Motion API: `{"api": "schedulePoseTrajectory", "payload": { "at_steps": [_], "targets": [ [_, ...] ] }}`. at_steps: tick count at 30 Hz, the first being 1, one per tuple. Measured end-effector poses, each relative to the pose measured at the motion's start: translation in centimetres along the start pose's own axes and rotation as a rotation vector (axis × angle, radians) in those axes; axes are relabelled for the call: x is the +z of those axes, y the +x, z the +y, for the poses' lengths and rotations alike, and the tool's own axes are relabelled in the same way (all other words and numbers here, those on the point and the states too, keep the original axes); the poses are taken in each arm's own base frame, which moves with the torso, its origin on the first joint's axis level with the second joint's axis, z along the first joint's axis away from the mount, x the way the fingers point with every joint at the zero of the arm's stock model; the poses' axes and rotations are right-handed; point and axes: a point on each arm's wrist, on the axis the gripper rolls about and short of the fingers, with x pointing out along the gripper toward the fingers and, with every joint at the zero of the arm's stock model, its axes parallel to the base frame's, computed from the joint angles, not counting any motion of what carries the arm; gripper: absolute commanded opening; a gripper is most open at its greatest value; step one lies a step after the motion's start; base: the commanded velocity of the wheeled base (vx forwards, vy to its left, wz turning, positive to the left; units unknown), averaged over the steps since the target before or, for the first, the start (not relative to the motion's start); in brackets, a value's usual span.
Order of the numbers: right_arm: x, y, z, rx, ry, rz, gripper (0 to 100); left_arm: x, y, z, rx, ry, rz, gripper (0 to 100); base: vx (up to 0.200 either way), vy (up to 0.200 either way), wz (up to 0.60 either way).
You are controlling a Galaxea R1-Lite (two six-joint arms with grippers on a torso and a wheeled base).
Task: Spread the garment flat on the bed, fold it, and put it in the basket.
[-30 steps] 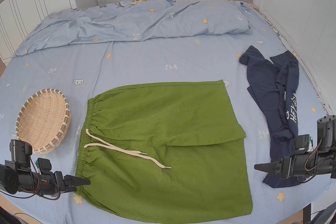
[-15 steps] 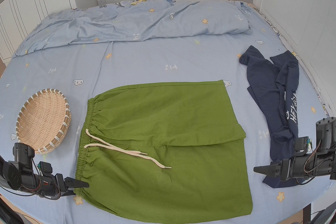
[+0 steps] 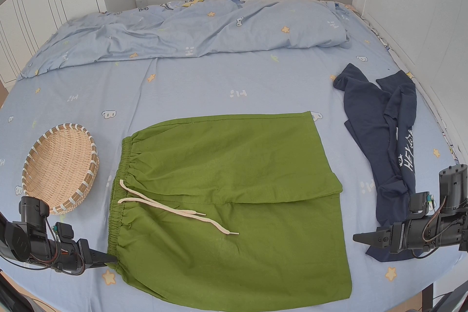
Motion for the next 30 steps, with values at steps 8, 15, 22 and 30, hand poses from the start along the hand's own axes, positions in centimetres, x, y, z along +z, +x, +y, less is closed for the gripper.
{"api": "schedulePoseTrajectory", "payload": {
  "at_steps": [8, 15, 22, 30],
  "targets": [
    [-0.2, 0.0, -0.1, -0.004, 0.005, 0.005, 100, -0.3, -0.2, 0.1, 0.004, -0.007, -0.001, 0, 0.0, 0.0, 0.0],
    [-1.5, 0.1, -0.3, -0.006, 0.014, 0.056, 100, -1.1, -1.0, -0.3, 0.002, 0.005, -0.023, 0, 0.0, 0.0, 0.0],
    [-4.1, 0.9, -0.7, 0.04, 0.014, 0.208, 100, -2.2, -1.6, -0.6, 0.009, 0.045, -0.041, 0, 0.0, 0.0, 0.0],
    [-5.7, 2.9, -1.4, 0.083, -0.013, 0.346, 100, -2.4, -2.1, -0.2, 0.032, 0.097, -0.062, 0, 0.0, 0.0, 0.0]
  ]
}}
